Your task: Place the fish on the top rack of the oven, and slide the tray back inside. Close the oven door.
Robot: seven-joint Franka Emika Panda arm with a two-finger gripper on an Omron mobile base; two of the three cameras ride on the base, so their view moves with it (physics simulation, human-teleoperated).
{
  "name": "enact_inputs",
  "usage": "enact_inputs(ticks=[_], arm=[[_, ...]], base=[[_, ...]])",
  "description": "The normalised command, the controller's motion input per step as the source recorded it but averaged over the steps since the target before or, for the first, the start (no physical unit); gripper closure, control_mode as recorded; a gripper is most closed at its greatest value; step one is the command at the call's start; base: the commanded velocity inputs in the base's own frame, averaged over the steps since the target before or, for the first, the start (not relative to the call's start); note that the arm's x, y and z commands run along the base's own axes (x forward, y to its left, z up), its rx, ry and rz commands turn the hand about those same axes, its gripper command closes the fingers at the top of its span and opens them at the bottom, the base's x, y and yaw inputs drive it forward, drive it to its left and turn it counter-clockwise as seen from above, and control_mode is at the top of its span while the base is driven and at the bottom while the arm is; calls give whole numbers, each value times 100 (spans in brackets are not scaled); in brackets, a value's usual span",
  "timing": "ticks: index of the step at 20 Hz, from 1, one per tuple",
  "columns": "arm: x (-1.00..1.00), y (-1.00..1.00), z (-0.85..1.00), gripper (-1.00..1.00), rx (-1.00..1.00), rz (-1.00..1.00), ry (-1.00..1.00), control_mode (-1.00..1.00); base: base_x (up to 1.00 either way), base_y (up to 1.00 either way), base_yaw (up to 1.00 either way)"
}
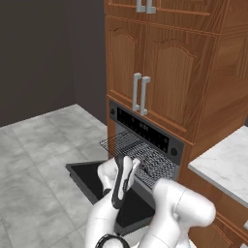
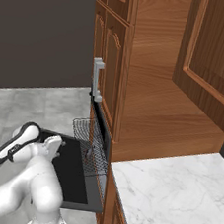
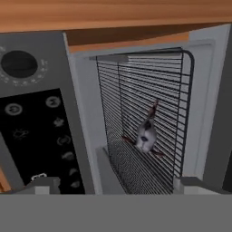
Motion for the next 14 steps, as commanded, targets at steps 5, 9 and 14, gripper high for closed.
enact_inputs(ticks=[5,9,14], arm=[[52,7,-33,-100,0,-15,0,-100],[54,9,-47,-100,0,-14,0,-100],[58,16,-48,-100,-1,-14,0,-100]], base=[[0,0,0],[0,0,0],[0,0,0]])
